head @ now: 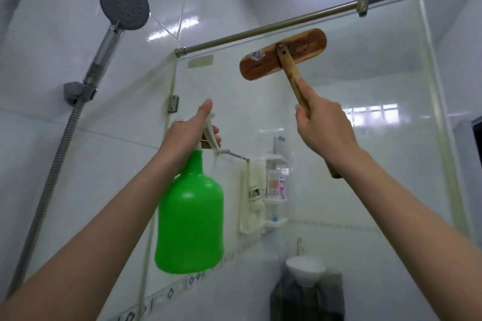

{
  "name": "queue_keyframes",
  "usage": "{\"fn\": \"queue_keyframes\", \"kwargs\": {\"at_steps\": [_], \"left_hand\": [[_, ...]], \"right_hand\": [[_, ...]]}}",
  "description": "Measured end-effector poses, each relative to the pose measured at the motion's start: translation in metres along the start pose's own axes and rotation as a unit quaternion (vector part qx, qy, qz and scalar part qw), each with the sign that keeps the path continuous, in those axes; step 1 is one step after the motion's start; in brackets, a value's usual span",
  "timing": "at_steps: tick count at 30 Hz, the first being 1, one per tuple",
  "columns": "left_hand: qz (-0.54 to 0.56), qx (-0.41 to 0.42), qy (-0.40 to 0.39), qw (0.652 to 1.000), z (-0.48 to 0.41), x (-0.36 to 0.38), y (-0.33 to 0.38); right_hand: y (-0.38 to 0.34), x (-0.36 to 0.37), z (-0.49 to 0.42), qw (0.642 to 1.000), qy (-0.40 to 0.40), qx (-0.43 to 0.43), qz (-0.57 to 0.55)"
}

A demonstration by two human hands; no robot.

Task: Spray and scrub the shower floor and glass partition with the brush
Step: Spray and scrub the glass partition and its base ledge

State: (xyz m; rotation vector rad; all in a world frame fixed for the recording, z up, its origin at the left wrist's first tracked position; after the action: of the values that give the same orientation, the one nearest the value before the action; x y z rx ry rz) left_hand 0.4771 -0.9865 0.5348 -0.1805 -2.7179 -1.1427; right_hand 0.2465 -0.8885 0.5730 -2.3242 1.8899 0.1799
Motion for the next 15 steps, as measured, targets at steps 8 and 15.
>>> {"fn": "queue_keyframes", "kwargs": {"at_steps": [8, 15], "left_hand": [[-0.04, 0.035, 0.021, 0.998, -0.014, 0.029, -0.001], [0.021, 0.016, 0.034, 0.999, -0.018, 0.022, -0.012]], "right_hand": [[0.015, -0.007, 0.005, 1.0, -0.001, -0.006, 0.03], [0.025, -0.005, 0.009, 0.999, -0.004, -0.001, 0.042]]}}
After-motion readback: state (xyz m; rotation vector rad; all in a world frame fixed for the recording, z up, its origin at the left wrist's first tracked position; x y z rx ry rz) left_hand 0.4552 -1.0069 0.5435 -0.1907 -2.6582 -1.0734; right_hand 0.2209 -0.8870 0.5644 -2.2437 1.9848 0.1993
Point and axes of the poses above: each hand's wrist, its own z-axis away from the middle knuckle, its own x-axis out of the palm, y = z × x, the point moved 6 cm from there along -z, towards the middle knuckle, and after that the axes turned 6 degrees about z, right-handed, at the moved point
